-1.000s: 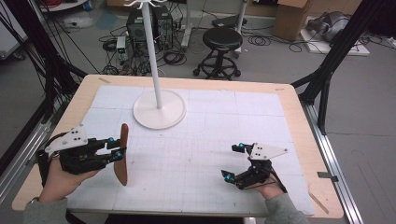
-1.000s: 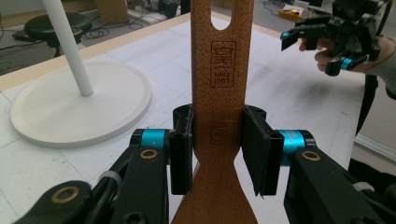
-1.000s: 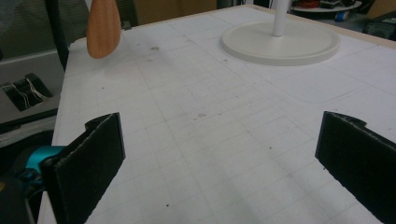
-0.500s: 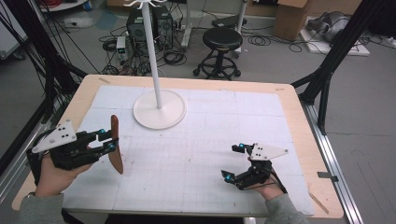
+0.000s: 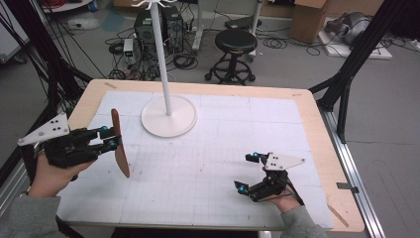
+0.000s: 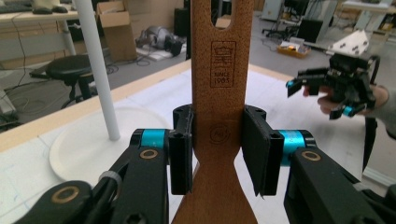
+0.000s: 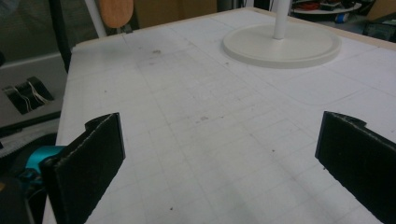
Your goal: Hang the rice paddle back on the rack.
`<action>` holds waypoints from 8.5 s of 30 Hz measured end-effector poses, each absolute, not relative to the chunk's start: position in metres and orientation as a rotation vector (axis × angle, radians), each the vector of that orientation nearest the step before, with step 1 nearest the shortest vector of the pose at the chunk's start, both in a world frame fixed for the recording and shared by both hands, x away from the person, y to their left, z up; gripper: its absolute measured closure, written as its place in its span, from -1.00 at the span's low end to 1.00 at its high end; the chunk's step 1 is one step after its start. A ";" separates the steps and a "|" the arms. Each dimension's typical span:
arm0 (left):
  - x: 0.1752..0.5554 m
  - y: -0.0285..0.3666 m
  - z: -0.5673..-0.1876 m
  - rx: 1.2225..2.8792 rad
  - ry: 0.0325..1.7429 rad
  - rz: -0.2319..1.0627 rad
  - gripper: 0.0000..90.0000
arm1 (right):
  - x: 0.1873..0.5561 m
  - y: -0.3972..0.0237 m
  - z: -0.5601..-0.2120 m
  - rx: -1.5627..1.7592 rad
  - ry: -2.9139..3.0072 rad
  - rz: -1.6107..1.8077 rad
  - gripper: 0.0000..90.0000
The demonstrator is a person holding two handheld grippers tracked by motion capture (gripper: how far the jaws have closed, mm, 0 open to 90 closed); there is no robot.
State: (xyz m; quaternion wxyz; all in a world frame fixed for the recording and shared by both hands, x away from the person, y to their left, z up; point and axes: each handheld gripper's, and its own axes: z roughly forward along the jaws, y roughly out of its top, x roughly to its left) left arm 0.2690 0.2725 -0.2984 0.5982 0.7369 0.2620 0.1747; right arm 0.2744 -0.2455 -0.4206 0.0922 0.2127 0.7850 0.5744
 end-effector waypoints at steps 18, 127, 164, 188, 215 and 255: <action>0.291 0.244 -0.262 1.740 0.560 0.455 0.45 | 0.271 -0.241 -0.416 0.604 2.315 1.769 -1.00; 0.436 0.247 -0.149 1.692 0.670 0.430 0.45 | 0.272 -0.244 -0.414 0.709 2.250 1.869 -1.00; 0.455 0.234 -0.151 1.708 0.723 0.446 0.45 | 0.275 -0.243 -0.415 0.711 2.264 1.857 -1.00; 0.462 0.223 -0.159 1.696 0.757 0.426 0.44 | 0.277 -0.242 -0.417 0.709 2.274 1.848 -1.00; 0.405 0.241 -0.187 1.609 0.587 0.461 -0.86 | 0.270 -0.245 -0.419 0.741 2.281 1.819 -1.00; 0.333 0.251 -0.266 1.647 0.558 0.367 -0.96 | 0.269 -0.245 -0.413 0.712 2.189 1.786 -1.00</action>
